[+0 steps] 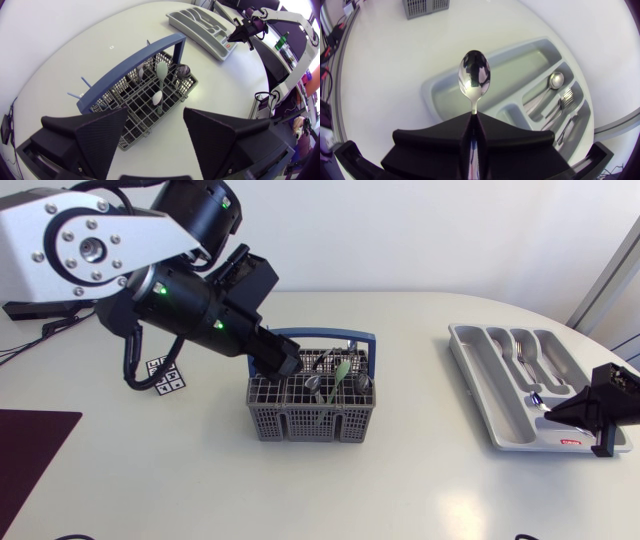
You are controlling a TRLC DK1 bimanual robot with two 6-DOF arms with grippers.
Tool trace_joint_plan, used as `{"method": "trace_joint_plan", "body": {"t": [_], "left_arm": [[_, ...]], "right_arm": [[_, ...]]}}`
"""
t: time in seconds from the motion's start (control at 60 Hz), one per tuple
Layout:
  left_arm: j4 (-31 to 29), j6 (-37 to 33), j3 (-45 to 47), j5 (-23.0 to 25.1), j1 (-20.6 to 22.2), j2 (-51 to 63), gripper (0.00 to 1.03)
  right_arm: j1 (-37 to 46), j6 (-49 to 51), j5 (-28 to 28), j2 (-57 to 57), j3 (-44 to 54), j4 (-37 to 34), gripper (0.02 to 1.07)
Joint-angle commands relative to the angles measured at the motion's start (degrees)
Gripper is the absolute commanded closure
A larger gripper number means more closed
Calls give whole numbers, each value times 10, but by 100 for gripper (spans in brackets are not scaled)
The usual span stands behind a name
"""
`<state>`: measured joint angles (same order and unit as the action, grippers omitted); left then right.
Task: Transfer all utensils from the basket to the drawer tray.
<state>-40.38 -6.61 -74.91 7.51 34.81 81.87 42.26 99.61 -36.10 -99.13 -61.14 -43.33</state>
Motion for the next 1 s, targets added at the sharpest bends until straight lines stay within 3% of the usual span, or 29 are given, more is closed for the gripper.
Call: {"method": "trace_joint_plan", "body": {"t": [0.0,0.167,0.333,0.6,0.8,0.983], "left_arm": [[3,-18,20,-9,8,-13,26],[8,-28,33,-14,11,-13,26],[20,-36,41,-15,13,-13,26],[32,-55,66,-39,40,-10,25],[70,-59,82,-79,57,3,26],[182,-85,157,-156,90,0,30]], "right_arm": [[16,87,27,-49,-28,-5,101],[24,141,79,-99,-57,35,101],[15,174,119,-98,-27,106,100],[27,188,133,-45,16,140,57],[27,132,110,20,39,120,56],[-1,66,87,97,87,93,56]]}}
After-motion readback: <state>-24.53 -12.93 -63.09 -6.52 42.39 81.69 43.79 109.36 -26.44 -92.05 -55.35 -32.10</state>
